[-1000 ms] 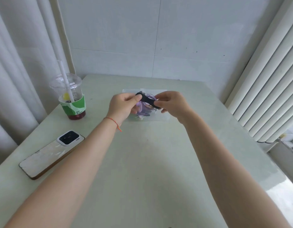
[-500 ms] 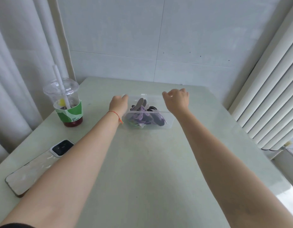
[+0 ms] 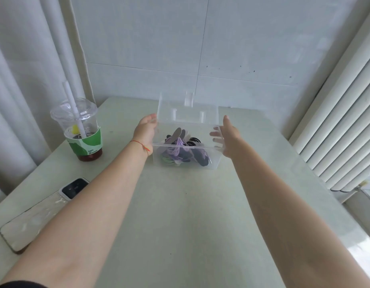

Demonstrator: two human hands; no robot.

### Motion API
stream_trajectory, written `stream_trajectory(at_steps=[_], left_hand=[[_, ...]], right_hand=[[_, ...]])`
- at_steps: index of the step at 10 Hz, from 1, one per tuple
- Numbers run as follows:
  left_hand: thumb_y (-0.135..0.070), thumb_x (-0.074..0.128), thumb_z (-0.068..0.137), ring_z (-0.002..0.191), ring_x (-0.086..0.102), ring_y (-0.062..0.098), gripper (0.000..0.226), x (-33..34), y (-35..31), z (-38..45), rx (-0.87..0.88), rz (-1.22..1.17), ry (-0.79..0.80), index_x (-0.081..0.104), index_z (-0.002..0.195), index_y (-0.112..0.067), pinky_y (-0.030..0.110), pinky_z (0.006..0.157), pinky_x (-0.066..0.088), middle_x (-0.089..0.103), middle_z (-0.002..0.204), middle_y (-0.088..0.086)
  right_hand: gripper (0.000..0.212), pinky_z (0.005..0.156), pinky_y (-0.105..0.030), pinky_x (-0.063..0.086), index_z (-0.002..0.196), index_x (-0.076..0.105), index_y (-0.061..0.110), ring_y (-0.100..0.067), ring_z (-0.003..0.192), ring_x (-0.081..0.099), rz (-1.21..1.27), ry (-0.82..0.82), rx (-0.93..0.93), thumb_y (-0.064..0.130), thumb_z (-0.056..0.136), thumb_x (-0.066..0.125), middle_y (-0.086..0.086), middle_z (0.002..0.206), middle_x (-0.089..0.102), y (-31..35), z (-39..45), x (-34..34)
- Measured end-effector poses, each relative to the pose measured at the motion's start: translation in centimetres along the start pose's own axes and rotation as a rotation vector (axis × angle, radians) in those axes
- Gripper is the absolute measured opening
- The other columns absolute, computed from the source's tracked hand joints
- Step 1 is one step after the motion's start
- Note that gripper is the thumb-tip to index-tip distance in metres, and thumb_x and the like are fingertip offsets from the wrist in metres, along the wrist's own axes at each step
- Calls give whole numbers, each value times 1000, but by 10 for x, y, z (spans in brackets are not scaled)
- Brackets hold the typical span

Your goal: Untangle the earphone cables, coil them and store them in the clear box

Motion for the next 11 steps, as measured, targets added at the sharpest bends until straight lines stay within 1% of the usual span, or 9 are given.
stream_trajectory(at_steps=[1, 2, 3, 4, 5, 6, 7, 10, 11], left_hand=[[2, 43, 93, 117, 58, 17, 42, -3, -12, -6, 41, -130, 26, 53, 130, -16, 29, 97, 45, 62, 128, 0], [-27, 44, 95, 102, 61, 12, 25, -3, -29, -15, -37, -202, 63, 64, 110, -31, 31, 87, 38, 68, 116, -13], [-35, 34, 98, 109, 58, 7, 35, 2, -50, -24, 74, -80, 95, 66, 106, -28, 33, 92, 34, 70, 111, -14], [-25, 45, 96, 89, 64, -5, 32, 7, -65, -40, 250, 122, 40, 72, 108, -13, 14, 79, 42, 72, 103, -6], [-23, 51, 94, 104, 62, 13, 25, 10, -54, -57, 489, 742, 59, 74, 103, -17, 23, 84, 46, 71, 105, -2], [-23, 37, 100, 135, 39, 25, 36, 15, -17, -72, 705, 1328, 175, 55, 132, -18, 40, 101, 39, 50, 143, 3], [-25, 31, 103, 146, 21, 24, 45, 13, -6, -77, 730, 1388, 121, 36, 147, -20, 42, 111, 29, 30, 157, 1], [-22, 31, 103, 147, 19, 24, 46, 16, -12, -80, 679, 1350, 156, 33, 149, -18, 39, 116, 22, 28, 158, 2], [-23, 30, 104, 147, 18, 24, 46, 16, -13, -83, 682, 1324, 153, 33, 149, -18, 39, 116, 22, 27, 158, 1]], right_hand=[[58, 83, -40, 39, 119, 63, 29, -27, 91, 56, 82, 8, -50, 62, 97, 21, 3, 110, 58, 6, -6, -2], [61, 84, -42, 39, 108, 70, 33, -28, 100, 55, 149, 18, -122, 64, 96, 19, 5, 119, 56, 15, -15, -5], [65, 91, -38, 36, 81, 77, 29, -20, 114, 51, 79, 14, -268, 61, 97, 22, 5, 126, 59, 32, -31, -4], [52, 85, -32, 39, 65, 75, 24, -17, 102, 59, -184, -56, -448, 44, 95, 37, 1, 113, 68, 46, -51, 2], [27, 93, -32, 43, 90, 75, 23, -17, 103, 58, -480, 22, -580, 30, 94, 50, -1, 112, 69, 41, -65, 20], [41, 118, -48, 12, 140, 45, 35, -12, 141, 29, -1144, 27, -677, 43, 101, 33, 11, 152, 36, 5, -76, 34], [53, 116, -51, -2, 151, 22, 37, -12, 149, 6, -1280, -35, -745, 51, 101, 28, 9, 161, 12, -11, -86, 34], [57, 119, -49, -1, 152, 11, 38, -15, 149, 3, -1373, -176, -745, 51, 100, 32, 8, 162, 8, -20, -86, 44], [58, 118, -48, -2, 152, 15, 38, -14, 149, 5, -1315, -156, -769, 52, 99, 36, 9, 161, 11, -18, -87, 44]])
Point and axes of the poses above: each hand's wrist, its own z-axis towards the middle knuckle, its own x-axis out of the palm, y = z × x, the point moved 2 cm from there along z, towards the middle knuckle
